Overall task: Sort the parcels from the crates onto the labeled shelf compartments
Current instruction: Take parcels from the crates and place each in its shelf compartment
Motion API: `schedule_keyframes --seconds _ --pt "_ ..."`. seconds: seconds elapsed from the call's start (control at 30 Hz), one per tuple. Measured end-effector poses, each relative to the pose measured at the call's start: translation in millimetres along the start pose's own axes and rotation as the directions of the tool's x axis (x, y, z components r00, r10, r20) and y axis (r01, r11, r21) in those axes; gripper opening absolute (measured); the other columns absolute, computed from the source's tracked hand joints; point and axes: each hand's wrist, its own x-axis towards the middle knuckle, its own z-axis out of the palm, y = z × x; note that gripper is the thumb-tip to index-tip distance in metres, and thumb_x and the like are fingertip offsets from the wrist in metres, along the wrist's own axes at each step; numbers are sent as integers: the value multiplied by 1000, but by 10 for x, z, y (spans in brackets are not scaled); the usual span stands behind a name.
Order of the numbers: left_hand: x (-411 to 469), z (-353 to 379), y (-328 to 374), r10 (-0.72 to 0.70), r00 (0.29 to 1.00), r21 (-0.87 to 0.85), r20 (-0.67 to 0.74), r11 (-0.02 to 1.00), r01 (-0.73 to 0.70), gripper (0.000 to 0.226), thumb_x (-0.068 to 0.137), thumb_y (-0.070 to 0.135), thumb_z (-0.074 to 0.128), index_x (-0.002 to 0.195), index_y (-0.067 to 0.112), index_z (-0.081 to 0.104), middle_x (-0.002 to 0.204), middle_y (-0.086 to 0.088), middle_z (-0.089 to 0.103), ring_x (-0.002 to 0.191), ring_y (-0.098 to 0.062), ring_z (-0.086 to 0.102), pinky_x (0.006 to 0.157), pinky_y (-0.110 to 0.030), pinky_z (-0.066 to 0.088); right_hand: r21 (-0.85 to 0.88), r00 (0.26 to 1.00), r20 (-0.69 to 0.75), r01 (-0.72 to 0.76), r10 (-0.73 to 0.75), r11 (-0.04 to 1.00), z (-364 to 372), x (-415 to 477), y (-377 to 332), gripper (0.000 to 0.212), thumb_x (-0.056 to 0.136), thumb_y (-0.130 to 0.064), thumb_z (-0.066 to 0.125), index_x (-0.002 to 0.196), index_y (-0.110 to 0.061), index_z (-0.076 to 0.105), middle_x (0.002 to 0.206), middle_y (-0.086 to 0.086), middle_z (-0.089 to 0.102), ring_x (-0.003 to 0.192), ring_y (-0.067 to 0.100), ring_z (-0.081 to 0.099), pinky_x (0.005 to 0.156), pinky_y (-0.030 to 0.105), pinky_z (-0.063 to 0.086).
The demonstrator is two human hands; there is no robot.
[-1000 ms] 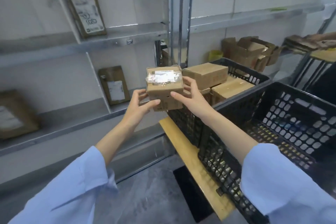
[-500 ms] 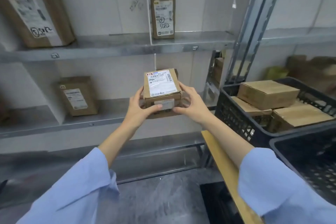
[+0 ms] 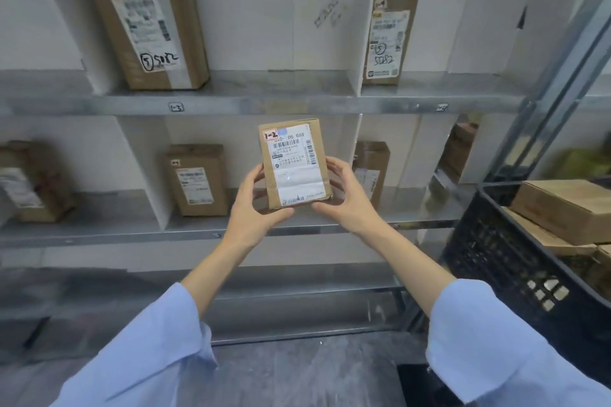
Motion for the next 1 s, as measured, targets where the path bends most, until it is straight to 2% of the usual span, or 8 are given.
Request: schedule_keyframes --seconds 0.17,0.3,0.43,0.57,0.63,0.77,0.87,1.0 --pt "134 -364 -148 12 999 30 -29 999 -11 90 72 12 86 143 36 35 142 16 45 123 -7 48 102 -37 46 6 1000 14 -3 3 1000 352 268 -94 81 79 -12 81 140 -28 31 160 -12 17 129 11 42 79 4 44" --pt "219 -612 -267 32 999 41 -28 999 -31 93 71 6 85 142 37 36 142 17 47 127 -4 47 105 -37 45 3 999 44 -2 2 1000 586 436 -91 82 79 -9 81 139 -21 26 148 -3 41 134 14 44 93 17 47" --pt "267 -755 -321 73 996 91 -50 994 -68 94 70 5 85 145 31 34 141 18 48 128 3 43 107 -25 37 -16 998 67 -10 11 1000 731 565 -132 101 76 -13 84 151 -24 17 152 -4 38 133 10 41 107 33 44" --pt "306 -897 -348 112 991 117 -69 988 -103 93 70 1 83 144 29 34 136 26 46 127 7 43 99 -7 35 -89 998 60 3 2 996 847 677 -179 106 73 -17 87 155 -24 21 153 -1 35 135 17 41 105 49 46" --pt "331 -956 -356 122 989 127 -80 986 -111 92 70 2 82 144 29 35 135 27 46 127 6 43 99 -9 36 -102 997 71 20 -13 995 894 722 -178 100 73 -18 87 153 -25 26 152 0 34 136 17 40 108 49 44" --pt "329 -1022 -350 128 988 138 -86 984 -116 91 71 2 82 145 27 35 134 26 48 123 10 44 97 -6 36 -65 995 102 19 -12 998 982 789 -211 99 74 -16 86 152 -22 26 154 -4 35 135 12 39 108 28 37" --pt "324 -1098 -361 131 985 143 -116 983 -114 90 72 4 82 144 30 35 133 29 47 123 8 45 95 -7 39 -44 991 134 31 -25 999 1051 848 -224 102 73 -18 88 153 -21 24 155 -7 37 138 14 39 111 31 37" --pt "255 -1283 -347 111 979 147 -173 985 -86 90 72 6 82 144 31 35 135 19 49 123 4 46 86 -9 46 -36 978 198 76 -67 996 1211 955 -286 102 72 -20 88 151 -23 24 153 -6 40 138 12 41 115 38 37"
